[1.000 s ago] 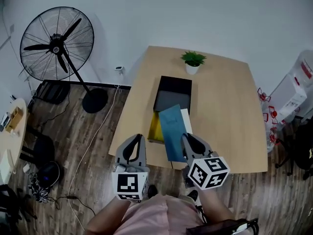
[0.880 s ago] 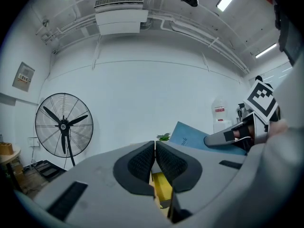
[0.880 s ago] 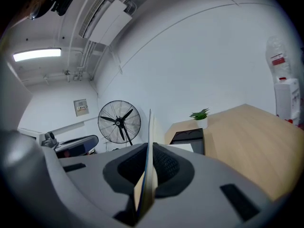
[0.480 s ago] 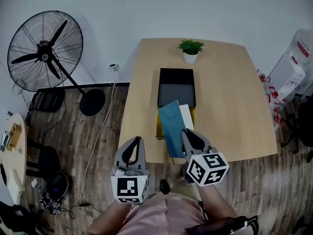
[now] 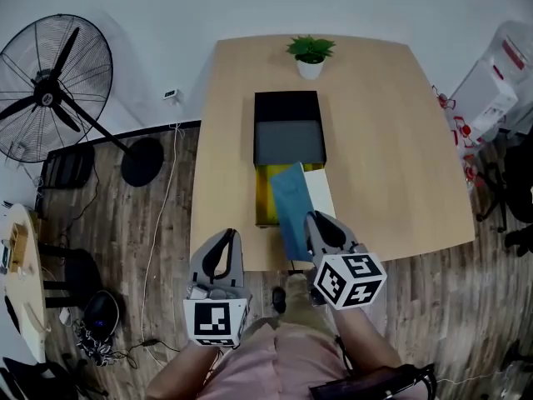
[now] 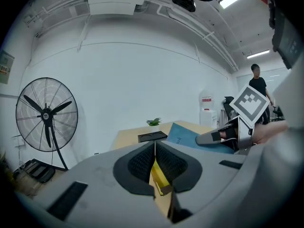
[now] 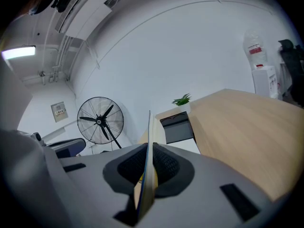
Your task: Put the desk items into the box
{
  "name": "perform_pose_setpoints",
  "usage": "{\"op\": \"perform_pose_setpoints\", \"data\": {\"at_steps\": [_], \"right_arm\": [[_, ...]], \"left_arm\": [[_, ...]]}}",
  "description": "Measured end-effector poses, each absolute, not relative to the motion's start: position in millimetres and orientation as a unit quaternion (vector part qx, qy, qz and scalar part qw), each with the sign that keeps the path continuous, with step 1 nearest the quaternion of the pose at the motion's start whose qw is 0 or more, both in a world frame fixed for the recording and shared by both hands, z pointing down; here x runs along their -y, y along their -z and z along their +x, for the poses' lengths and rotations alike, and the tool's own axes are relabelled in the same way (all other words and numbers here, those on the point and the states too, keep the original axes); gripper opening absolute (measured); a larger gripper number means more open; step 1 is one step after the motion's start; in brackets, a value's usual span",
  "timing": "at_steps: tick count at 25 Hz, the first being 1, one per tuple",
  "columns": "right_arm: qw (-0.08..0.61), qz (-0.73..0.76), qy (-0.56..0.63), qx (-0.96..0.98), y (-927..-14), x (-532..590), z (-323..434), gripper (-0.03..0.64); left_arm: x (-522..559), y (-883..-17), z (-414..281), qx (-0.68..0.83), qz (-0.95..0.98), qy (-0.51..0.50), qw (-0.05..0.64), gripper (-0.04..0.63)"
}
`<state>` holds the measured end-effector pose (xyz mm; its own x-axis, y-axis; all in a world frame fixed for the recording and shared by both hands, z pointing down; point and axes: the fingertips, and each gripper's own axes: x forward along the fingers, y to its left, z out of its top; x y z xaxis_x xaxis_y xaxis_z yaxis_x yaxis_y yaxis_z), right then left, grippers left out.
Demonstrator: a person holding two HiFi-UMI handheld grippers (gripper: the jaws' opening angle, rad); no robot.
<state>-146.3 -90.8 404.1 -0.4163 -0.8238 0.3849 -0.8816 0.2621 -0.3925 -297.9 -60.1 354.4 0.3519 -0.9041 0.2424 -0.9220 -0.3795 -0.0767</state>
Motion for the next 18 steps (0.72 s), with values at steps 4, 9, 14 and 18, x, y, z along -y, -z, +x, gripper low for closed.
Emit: {"op": "perform_pose_setpoints", "data": {"at_steps": [4,9,14,18], "right_arm": [[0.049,0.536,-0.302,0.787,-418,97,-145,0.032],[0.044,0.537,-0.324,0.778,-430,105,-143,0.034],[0.057,0.542,-0.337,0.768,-439,118,-134,0.035],[0.076,0.535,-0.352,0.764,-450,124,-123,0.041]], "left_arm": [[67,-363,-293,0.553,0.822,-0.131,0.044,0.018],[75,-372,-295,0.559,0.816,-0.139,0.056,0.018],[84,-380,-293,0.560,0.813,-0.144,0.067,0.018],[96,-382,-285,0.559,0.813,-0.139,0.080,0.018]]}}
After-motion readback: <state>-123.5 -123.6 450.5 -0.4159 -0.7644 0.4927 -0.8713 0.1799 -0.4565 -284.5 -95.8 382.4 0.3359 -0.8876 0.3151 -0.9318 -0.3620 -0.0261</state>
